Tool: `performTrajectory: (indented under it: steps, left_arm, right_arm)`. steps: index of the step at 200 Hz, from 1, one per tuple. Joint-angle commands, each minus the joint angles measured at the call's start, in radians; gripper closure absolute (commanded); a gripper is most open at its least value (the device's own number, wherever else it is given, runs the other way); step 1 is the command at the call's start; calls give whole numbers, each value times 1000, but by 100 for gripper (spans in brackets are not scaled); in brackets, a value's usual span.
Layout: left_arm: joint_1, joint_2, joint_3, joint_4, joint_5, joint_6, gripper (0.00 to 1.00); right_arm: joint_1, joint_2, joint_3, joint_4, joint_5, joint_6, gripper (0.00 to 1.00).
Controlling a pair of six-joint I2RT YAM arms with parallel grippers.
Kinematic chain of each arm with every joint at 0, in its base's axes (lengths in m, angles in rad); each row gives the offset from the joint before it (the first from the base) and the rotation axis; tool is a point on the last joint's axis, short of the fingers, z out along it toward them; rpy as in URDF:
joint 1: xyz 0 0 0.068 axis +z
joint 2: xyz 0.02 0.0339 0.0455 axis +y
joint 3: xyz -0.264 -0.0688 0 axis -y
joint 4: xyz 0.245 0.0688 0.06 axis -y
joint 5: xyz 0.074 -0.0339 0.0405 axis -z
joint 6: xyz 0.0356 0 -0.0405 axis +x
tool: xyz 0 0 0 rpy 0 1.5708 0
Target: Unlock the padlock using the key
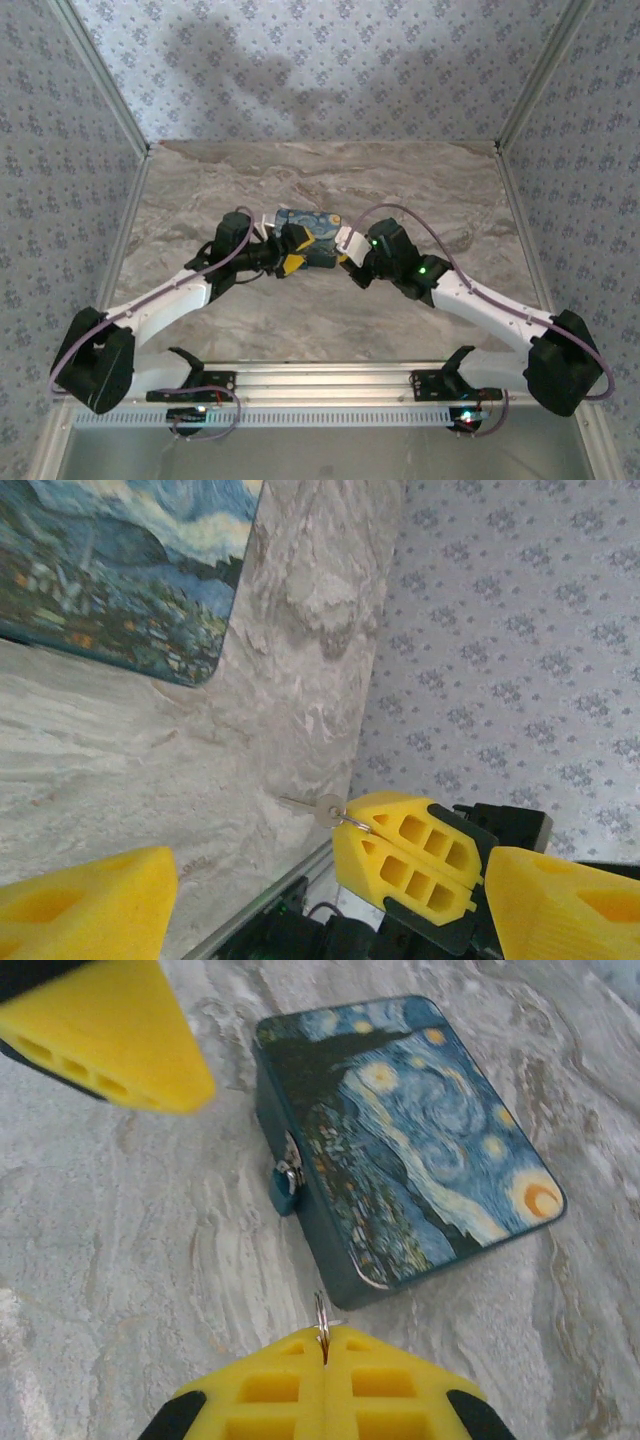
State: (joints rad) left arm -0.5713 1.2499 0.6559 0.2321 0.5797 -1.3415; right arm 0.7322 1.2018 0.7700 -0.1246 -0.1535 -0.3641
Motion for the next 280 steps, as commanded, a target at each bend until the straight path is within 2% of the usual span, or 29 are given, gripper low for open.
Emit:
performTrajectory:
  steps: [1,94,165,226,280]
  left_arm:
    - [-26,37,32,81,37,-69,21]
    - [-92,121,52,144,34,-102,23]
    - [-106,142,55,139,31,-96,21]
    - [-108,145,54,151,25,-98,25]
    - [-114,152,57,141,26,-96,18]
  right_arm:
    - [18,26,41,24,-48,-83,100]
    - [77,95,81,45,-59,-112,100]
    - [86,97,81,57,-64,-109,100]
    - [95,100,79,50,-79,-109,100]
    - [97,108,81,63,-35,-107,100]
